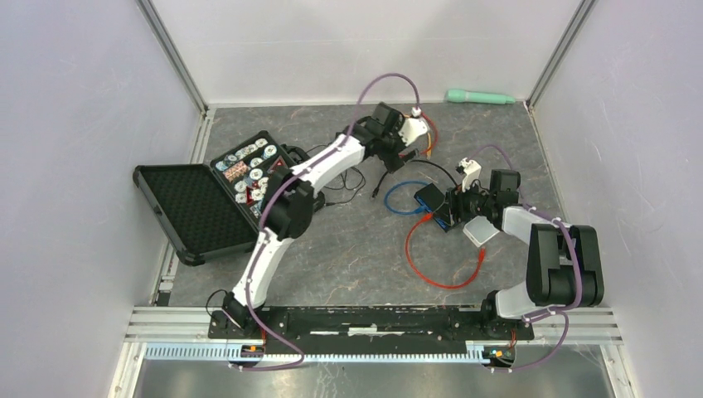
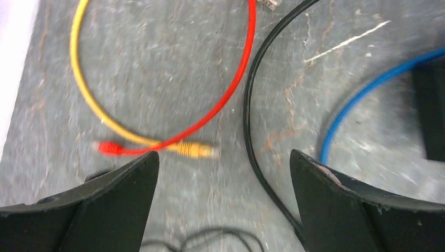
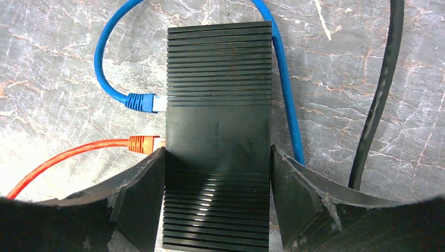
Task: Pull the plug from the switch port
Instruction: Place the connector at the center of the board, then pull the connector from the switch port.
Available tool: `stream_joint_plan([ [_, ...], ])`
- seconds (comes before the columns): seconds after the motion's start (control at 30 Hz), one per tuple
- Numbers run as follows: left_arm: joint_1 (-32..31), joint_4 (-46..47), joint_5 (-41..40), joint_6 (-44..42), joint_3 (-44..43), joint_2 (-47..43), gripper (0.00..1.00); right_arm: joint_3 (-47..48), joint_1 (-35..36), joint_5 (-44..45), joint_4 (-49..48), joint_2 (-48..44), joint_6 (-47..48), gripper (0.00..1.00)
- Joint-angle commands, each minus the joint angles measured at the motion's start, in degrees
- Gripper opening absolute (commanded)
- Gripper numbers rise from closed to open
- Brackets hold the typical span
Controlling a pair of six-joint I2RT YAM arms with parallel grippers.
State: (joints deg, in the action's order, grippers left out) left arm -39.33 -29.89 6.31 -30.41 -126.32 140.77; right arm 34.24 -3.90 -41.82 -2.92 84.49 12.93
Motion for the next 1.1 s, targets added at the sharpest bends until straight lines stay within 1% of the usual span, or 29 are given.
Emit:
stream_joint_plan([
  [0.0, 2.35, 1.13, 5.87, 12.95, 6.76, -16.88, 1.00, 0.64, -0.05, -3.34, -2.50, -1.87, -0.09, 0.08],
  [0.1, 4.84, -1.39, 11.75, 19.63, 11.62, -21.68, 1.00, 0.50, 0.03, -3.95, -1.98, -2.00, -0.06, 0.08],
  [0.2, 7.62, -3.40, 17.33, 24.45, 16.21, -25.69, 1.00, 0.52, 0.74, -3.78, 0.82, -2.30, 1.75, 0.08],
  [0.3, 9.18, -0.56, 24.81, 26.32, 24.79, -31.09, 1.00, -0.18, 2.25, -3.22, 2.77, -2.65, 4.01, 0.08],
  [0.37, 9.19, 5.22, 30.56, 26.94, 35.61, -35.92, 1.00, -0.16, 2.99, -3.39, 2.16, -2.75, 3.28, 0.08],
  [0.43, 9.09, 15.74, 35.97, 32.12, 47.00, -41.18, 1.00, 0.46, 3.60, -3.31, 1.20, -2.59, 2.70, 0.09],
  [0.47, 8.95, 21.32, 38.26, 35.70, 51.67, -43.25, 0.99, 0.54, 5.28, -3.22, 0.41, -2.52, 2.21, 0.09],
  [0.5, 8.77, 26.21, 40.15, 38.51, 56.25, -44.49, 0.99, 0.62, 6.28, -3.11, -0.71, -2.22, 1.66, 0.09],
  [0.57, 7.74, 32.47, 42.09, 43.41, 61.81, -45.66, 0.98, 0.97, 8.27, -2.85, -2.16, -1.45, 1.11, 0.09],
  [0.63, 6.27, 34.51, 42.77, 45.85, 64.05, -44.98, 0.97, 1.74, 9.99, -2.43, -2.65, -0.27, 0.83, 0.09],
  [0.73, 4.65, 36.11, 43.24, 48.56, 63.96, -42.10, 0.97, 1.65, 11.99, -1.94, -3.35, 0.48, 0.82, 0.09],
  [0.8, 4.44, 38.87, 44.58, 52.06, 63.83, -39.36, 0.95, 1.37, 12.49, -1.77, -3.88, 0.22, 0.87, 0.09],
  [0.97, 4.26, 44.13, 44.80, 57.55, 64.69, -34.66, 0.88, 0.86, 12.78, -1.16, -4.85, -1.42, 1.09, 0.09],
  [1.07, 4.26, 47.36, 44.61, 61.04, 65.41, -32.36, 0.81, 0.46, 12.94, -0.73, -5.32, -1.57, 1.14, 0.09],
])
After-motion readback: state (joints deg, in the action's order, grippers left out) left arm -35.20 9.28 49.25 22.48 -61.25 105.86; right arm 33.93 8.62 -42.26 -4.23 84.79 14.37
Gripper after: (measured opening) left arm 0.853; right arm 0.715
